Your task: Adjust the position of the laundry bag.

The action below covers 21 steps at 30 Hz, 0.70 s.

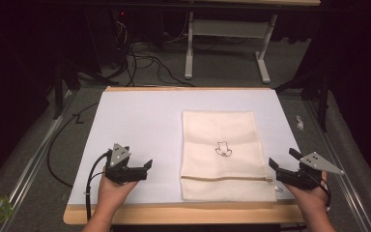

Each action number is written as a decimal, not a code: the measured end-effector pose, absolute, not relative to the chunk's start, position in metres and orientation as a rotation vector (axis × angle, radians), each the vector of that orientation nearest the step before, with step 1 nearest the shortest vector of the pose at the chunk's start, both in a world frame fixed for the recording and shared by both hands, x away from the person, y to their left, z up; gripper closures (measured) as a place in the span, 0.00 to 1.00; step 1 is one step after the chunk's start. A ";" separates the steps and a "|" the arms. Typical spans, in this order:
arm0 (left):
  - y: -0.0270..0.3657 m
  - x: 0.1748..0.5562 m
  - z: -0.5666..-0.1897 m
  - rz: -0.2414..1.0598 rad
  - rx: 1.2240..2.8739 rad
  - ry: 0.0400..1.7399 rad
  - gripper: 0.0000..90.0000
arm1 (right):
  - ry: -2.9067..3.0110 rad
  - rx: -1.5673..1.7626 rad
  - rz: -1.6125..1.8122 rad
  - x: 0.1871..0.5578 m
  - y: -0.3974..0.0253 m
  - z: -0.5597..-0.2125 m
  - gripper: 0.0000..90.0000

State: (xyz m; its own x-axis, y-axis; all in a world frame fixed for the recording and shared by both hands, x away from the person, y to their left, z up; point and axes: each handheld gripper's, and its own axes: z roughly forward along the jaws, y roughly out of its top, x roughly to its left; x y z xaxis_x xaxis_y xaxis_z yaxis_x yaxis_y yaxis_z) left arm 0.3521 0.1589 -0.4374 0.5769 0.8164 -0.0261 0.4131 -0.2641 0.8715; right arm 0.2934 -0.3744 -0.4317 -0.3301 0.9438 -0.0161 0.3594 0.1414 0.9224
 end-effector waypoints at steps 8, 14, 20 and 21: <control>0.134 0.362 -0.446 0.447 1.916 0.997 0.07 | 1.795 1.243 1.155 0.294 -0.376 -0.432 0.17; 0.108 0.375 -0.451 0.309 1.916 1.002 0.15 | 1.813 1.266 1.145 0.297 -0.376 -0.437 0.17; 0.075 0.409 -0.451 0.231 1.871 1.054 0.37 | 1.832 1.262 1.145 0.297 -0.374 -0.439 0.17; 0.069 0.413 -0.450 0.219 1.866 1.059 0.42 | 1.832 1.266 1.148 0.297 -0.374 -0.439 0.17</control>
State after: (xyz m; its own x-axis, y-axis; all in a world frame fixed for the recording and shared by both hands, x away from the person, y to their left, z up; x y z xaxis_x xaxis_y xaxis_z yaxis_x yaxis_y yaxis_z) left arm 0.4129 0.0695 -0.4502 0.6094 0.7445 -0.2726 0.5754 -0.1787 0.7981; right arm 0.2967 -0.3737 -0.4388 -0.3437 0.9389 -0.0171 0.3942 0.1608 0.9048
